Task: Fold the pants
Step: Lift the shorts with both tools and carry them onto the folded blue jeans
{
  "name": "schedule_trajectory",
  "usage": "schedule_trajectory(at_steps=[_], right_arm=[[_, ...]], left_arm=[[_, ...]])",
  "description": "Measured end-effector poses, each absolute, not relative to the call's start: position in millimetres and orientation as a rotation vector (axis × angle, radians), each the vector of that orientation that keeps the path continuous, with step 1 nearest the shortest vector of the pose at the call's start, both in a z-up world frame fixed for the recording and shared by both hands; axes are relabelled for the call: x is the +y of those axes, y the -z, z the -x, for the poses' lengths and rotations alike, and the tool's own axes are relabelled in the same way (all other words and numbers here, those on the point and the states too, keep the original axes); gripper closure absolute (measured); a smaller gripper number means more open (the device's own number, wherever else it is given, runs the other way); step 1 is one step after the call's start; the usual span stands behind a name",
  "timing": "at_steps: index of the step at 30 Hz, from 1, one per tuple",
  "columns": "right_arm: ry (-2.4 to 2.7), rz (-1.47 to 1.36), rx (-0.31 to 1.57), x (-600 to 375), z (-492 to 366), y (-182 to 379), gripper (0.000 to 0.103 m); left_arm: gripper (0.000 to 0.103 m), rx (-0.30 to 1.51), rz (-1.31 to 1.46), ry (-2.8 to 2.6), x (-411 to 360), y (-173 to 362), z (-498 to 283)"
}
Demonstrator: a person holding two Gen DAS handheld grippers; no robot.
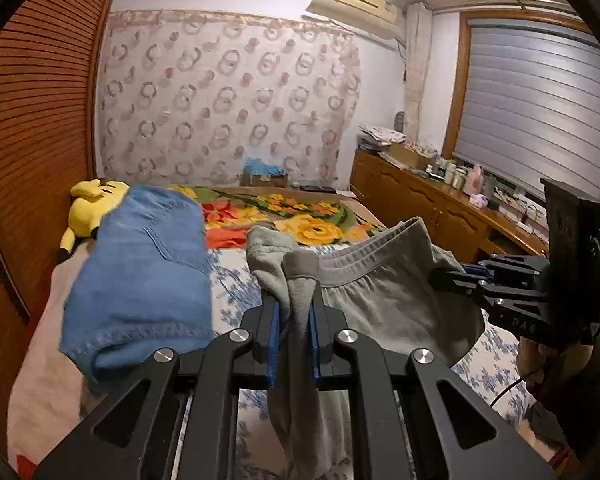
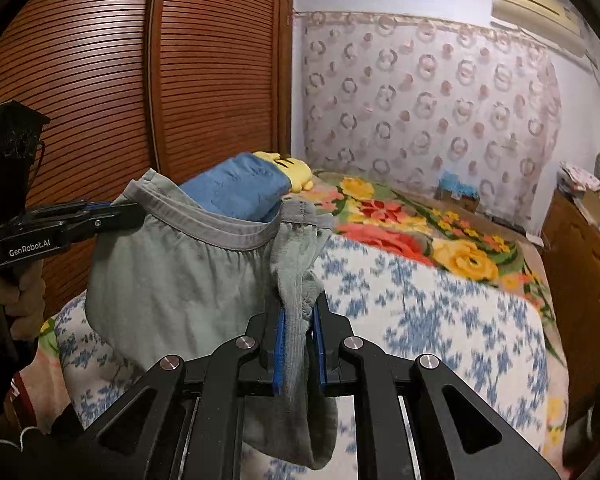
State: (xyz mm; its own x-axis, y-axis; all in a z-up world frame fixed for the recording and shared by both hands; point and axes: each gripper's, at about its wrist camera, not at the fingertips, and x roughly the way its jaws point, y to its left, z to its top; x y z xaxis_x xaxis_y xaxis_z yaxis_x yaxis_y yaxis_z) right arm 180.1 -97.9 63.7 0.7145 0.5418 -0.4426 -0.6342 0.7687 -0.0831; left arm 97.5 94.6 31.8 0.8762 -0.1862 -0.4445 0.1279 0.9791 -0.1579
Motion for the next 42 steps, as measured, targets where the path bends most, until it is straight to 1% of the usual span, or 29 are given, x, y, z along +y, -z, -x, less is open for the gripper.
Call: schedule_trajectory(at_steps=[5, 19, 30, 42], right_arm=[[-0.684, 0.283, 0.388, -76.9, -205.1, -78.2, 0.091], [-0.780, 0.373, 0.351, -25.0, -283.7, -89.8, 0.091], [-0.826, 0.460, 0.349, 32.5, -355.4, -90.0, 0.091], [-0.870, 0.558, 0.364, 101.1, -400.1, -76.8, 0.091]], left_arm=[[0.090, 0.464, 0.128, 0.125, 112.7, -39.0, -110.3], [0.090, 0.454, 0.150, 0.006, 169.5, -43.7, -147.2], [0.090, 0.442, 0.164, -0.098, 209.3, -34.1, -163.2], [0.090, 0.470, 0.191, -0.151, 228.1, -12.2, -163.0]])
